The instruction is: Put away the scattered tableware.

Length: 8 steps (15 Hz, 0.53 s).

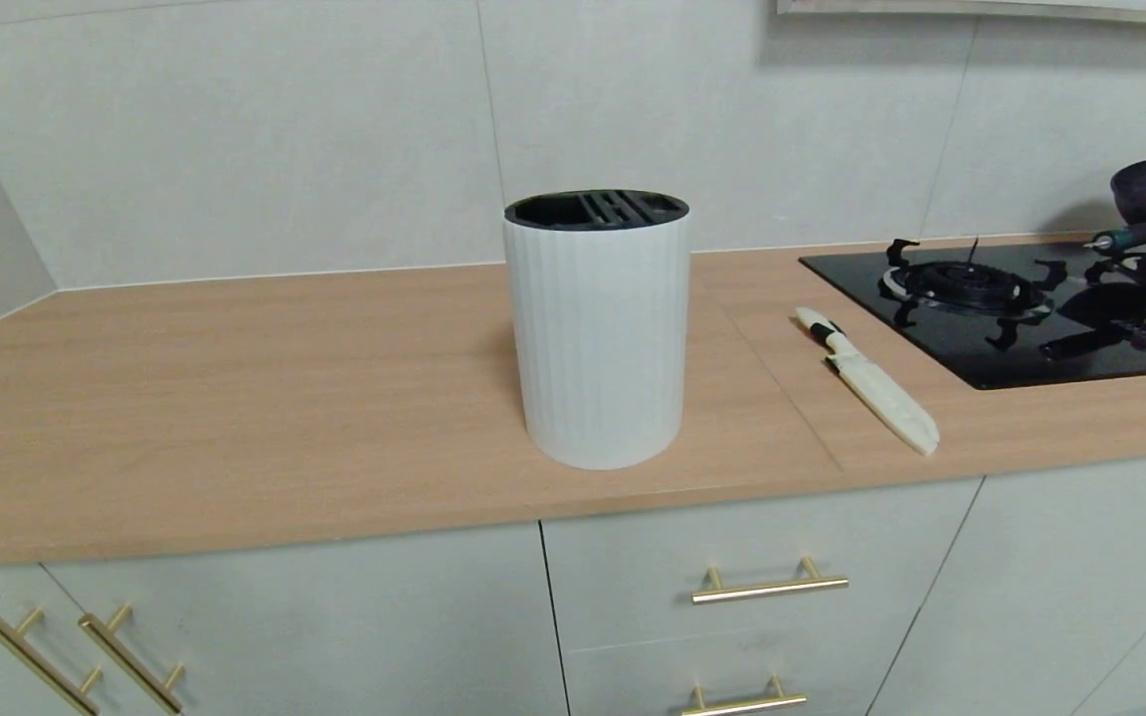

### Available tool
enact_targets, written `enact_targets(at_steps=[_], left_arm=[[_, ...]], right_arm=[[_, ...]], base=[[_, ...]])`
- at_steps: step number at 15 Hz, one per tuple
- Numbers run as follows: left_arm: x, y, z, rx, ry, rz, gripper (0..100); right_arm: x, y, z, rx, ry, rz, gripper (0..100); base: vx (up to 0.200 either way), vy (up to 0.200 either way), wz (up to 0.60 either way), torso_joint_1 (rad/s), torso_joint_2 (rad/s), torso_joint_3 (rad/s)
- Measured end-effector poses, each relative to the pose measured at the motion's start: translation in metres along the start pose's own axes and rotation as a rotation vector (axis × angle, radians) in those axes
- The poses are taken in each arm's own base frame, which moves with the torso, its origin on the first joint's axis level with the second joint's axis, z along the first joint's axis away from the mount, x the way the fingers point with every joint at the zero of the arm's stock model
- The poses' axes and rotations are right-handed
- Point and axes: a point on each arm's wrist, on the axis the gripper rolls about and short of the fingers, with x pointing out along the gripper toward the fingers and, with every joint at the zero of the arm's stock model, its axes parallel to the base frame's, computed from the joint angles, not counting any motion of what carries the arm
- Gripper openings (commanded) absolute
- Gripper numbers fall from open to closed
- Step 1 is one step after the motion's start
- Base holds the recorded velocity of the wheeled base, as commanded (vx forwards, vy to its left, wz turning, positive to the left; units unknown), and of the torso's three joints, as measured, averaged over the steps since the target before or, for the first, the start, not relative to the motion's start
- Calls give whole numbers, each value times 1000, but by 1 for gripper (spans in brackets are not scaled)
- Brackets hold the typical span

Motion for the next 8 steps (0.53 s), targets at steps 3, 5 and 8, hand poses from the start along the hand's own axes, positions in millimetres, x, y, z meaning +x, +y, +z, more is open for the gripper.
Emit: enact_targets(at_steps=[3,5,8], left_arm=[[0,0,0,0,0,0,100],[0,0,0,0,0,0,100],[0,0,0,0,0,0,100]], right_arm=[[0,0,0,0,0,0,100],[0,0,0,0,0,0,100],[0,0,0,0,0,0,100]], base=[[0,0,0,188,-486,-290],[0,0,0,207,-486,-288],[0,0,0,212,-504,-287]])
